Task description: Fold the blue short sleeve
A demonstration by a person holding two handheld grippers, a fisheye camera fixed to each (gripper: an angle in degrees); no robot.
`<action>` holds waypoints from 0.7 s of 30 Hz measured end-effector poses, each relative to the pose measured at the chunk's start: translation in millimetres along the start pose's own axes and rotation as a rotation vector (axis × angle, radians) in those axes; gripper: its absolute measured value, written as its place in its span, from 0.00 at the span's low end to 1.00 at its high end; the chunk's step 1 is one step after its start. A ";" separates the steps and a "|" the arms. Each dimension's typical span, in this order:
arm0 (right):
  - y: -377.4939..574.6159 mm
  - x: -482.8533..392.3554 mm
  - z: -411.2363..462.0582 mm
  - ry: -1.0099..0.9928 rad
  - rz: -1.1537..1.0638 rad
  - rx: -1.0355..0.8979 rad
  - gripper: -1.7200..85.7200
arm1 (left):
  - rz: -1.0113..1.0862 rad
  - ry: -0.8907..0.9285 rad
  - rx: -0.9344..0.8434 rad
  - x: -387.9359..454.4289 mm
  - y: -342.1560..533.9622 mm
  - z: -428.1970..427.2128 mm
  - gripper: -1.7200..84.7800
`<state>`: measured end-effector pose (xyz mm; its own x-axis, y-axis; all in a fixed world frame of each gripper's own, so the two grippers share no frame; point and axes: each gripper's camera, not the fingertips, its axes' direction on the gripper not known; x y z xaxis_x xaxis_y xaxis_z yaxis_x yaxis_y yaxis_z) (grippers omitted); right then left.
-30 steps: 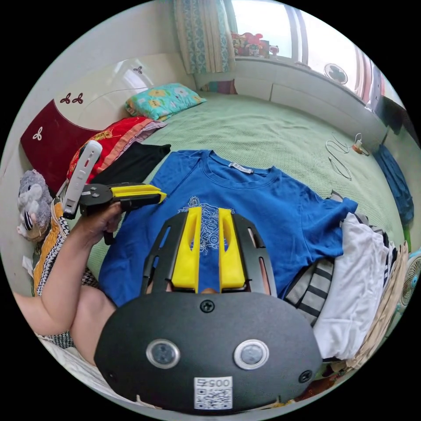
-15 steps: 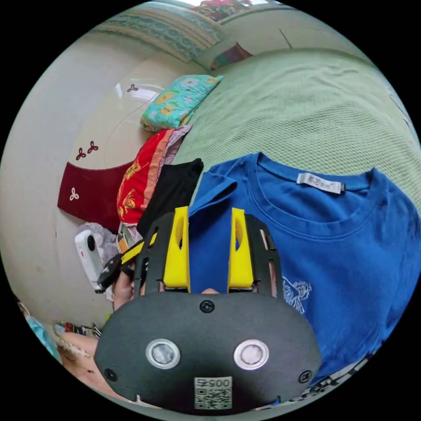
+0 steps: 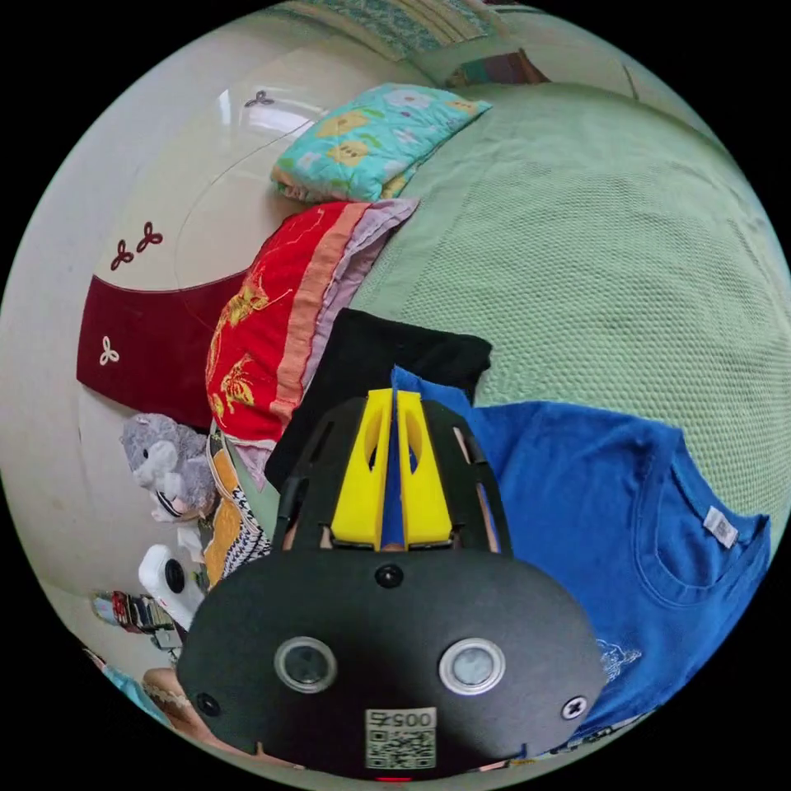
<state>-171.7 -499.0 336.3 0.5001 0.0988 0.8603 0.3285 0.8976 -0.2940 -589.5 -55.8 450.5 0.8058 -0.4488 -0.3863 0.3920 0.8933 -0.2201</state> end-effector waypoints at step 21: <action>165.1 -130.2 27.4 0.435 -0.579 0.189 0.10 | -0.130 -0.058 0.132 -53.8 28.7 -82.7 0.01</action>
<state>-204.5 -351.9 187.2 0.5733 -0.5557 0.6021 0.5118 0.8167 0.2665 -658.3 -8.2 390.8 0.7672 -0.5619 -0.3094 0.5464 0.8251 -0.1437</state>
